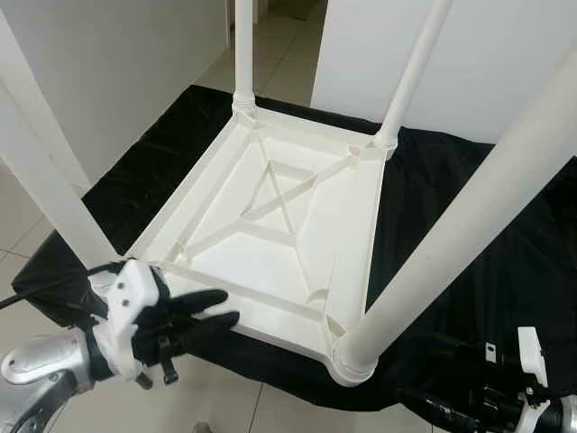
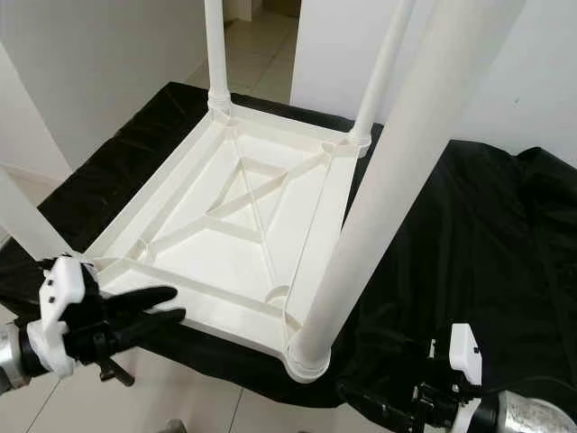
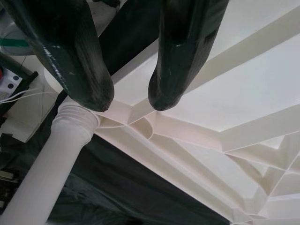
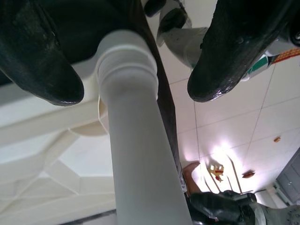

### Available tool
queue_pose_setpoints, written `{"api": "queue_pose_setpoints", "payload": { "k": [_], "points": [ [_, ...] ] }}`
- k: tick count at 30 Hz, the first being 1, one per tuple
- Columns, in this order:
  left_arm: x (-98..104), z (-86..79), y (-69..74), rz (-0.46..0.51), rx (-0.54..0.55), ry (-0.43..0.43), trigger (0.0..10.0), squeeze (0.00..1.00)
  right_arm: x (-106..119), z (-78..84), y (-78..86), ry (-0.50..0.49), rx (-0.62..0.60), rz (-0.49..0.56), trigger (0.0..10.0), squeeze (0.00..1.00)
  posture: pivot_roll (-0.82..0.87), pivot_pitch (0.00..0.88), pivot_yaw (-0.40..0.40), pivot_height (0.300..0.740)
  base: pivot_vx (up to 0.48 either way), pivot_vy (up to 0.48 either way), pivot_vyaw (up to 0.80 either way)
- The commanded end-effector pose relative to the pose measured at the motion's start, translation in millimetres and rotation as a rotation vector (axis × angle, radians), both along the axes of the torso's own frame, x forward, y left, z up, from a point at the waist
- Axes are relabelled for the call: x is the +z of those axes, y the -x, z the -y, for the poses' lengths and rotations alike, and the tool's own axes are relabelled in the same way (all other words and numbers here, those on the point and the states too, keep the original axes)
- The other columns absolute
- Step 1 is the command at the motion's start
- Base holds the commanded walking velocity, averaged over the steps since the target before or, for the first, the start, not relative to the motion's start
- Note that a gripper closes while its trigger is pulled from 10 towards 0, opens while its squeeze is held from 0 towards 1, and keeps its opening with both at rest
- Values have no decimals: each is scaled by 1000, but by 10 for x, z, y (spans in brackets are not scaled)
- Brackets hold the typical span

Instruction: Building children table

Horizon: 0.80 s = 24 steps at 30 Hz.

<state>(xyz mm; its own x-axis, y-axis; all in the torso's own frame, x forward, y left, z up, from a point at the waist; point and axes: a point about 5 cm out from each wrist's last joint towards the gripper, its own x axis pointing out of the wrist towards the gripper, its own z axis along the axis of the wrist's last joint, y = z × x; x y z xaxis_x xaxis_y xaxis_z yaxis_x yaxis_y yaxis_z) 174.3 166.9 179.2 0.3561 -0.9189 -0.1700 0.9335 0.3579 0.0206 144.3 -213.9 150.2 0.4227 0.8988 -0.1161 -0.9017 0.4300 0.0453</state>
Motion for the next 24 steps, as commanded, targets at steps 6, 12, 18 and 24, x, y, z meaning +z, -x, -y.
{"api": "queue_pose_setpoints", "payload": {
  "k": [6, 12, 18, 24],
  "points": [
    [-61, 181, 45, -36, -156, -16, 10000, 0, -53, -226, -151, 2, 57, 33, 10000, 0, 7, 21, -58, 740, 0, 0, 0],
    [-138, 232, -39, -55, -141, -33, 10000, 0, -125, -372, -248, -10, 98, 28, 10000, 0, 12, 18, -59, 740, 0, 0, 0],
    [-160, 292, -152, -43, -121, -35, 10000, 0, -197, -483, -355, -11, 108, 37, 10000, 0, 17, 10, -56, 740, 0, 0, 0],
    [-173, 436, -258, -4, -71, -2, 10000, 0, -330, -438, -474, 16, 9, 46, 10000, 0, 10, 0, -49, 740, 0, 0, 0]
  ]
}}
